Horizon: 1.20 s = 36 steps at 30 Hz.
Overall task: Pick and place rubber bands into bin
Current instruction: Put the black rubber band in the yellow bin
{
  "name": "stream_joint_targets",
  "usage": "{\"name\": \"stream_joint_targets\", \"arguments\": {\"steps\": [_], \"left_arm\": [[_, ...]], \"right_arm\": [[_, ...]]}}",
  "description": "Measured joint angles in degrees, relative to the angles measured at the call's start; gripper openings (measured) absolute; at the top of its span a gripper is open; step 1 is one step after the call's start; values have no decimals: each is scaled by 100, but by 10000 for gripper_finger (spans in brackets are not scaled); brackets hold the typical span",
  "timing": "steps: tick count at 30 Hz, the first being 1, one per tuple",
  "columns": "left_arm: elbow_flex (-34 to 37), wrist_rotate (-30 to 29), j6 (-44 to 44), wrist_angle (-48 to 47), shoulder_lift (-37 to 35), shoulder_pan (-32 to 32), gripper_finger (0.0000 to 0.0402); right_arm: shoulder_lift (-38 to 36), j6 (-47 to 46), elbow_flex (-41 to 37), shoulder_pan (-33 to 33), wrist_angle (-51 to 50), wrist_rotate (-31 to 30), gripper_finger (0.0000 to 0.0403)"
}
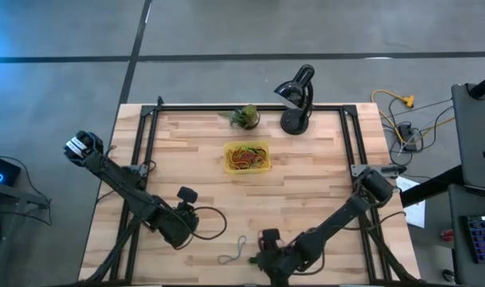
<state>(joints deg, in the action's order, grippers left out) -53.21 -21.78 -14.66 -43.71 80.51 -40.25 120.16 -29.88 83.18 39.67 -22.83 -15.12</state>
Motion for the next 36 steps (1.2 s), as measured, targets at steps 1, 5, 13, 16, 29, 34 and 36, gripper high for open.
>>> {"name": "stream_joint_targets", "arguments": {"steps": [1,5,13,16,29,34,36], "left_arm": [[0,0,-1,12,0,0,83],[-2,1,0,19,0,0,83],[0,2,0,32,2,0,83],[0,1,0,41,2,0,83],[4,2,0,83,2,0,83],[4,2,2,84,2,0,83],[4,2,2,93,2,0,83]], "right_arm": [[39,-8,0,-16,-9,10,196],[88,-17,-4,-58,-8,33,203],[88,-18,-2,-71,35,35,190],[88,-19,-2,-71,114,38,185],[165,-17,-17,-74,204,60,162],[311,-18,-26,-85,253,188,147],[324,-14,-26,-89,233,177,138]]}}
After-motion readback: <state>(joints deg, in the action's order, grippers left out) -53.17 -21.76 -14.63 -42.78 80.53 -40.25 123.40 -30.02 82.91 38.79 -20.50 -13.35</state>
